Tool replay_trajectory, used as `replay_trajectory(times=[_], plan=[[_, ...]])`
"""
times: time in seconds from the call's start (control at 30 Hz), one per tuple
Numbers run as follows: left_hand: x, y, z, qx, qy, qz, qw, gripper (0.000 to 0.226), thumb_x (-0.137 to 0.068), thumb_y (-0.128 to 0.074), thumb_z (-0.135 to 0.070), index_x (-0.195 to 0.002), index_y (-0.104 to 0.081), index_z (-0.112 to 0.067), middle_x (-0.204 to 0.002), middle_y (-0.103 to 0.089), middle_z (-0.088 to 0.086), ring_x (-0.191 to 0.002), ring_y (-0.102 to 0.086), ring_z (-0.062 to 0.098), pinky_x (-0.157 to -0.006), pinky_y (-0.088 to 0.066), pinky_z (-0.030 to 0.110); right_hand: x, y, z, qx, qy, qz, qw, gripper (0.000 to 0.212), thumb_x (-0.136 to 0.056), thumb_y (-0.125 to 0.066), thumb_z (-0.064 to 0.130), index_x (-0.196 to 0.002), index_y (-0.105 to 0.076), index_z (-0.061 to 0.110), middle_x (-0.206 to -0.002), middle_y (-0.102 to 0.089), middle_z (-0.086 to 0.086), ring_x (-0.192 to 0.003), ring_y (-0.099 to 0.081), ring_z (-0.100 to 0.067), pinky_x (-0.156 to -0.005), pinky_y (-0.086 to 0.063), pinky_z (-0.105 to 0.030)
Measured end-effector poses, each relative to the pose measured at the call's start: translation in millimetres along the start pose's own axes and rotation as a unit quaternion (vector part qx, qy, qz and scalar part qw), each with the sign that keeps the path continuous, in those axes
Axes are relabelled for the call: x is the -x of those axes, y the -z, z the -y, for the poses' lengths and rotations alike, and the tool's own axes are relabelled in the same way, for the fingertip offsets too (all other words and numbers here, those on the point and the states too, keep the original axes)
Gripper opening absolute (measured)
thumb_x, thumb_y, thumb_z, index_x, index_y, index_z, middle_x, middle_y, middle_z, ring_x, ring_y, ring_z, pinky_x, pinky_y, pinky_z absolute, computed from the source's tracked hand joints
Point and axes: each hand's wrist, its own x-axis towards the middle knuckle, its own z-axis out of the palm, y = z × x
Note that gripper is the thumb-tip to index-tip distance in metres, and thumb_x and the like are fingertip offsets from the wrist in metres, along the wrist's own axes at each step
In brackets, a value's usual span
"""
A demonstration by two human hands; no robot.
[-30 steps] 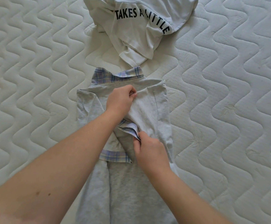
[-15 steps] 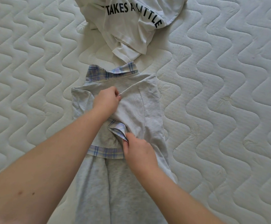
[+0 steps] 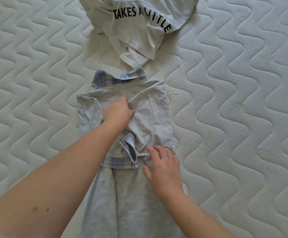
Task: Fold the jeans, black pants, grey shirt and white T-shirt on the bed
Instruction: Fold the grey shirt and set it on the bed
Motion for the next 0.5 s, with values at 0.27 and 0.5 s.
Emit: replay_trajectory(times=[0.27, 0.5], plan=[[-15, -3, -44, 0.076, -0.172, -0.092, 0.978, 0.057, -0.094, -0.057, -0.043, -0.143, -0.040, -0.020, -0.138, -0.047, 0.004, -0.129, -0.041, 0.023, -0.107, -0.032, 0.040, 22, -5, -18, 0.054, -0.079, 0.043, 0.995, 0.065, -0.065, -0.084, 0.030, -0.125, -0.062, 0.018, -0.115, -0.060, -0.007, -0.103, -0.060, -0.029, -0.086, -0.050, -0.042], [-61, 18, -98, 0.131, -0.125, 0.047, 0.982, 0.037, -0.096, -0.055, -0.038, -0.127, -0.056, -0.019, -0.125, -0.060, 0.003, -0.119, -0.053, 0.025, -0.101, -0.042, 0.041, 22, -9, -28, 0.013, -0.062, 0.015, 0.998, 0.061, -0.074, -0.077, 0.036, -0.130, -0.057, 0.021, -0.119, -0.055, -0.003, -0.109, -0.055, -0.025, -0.093, -0.046, -0.039]])
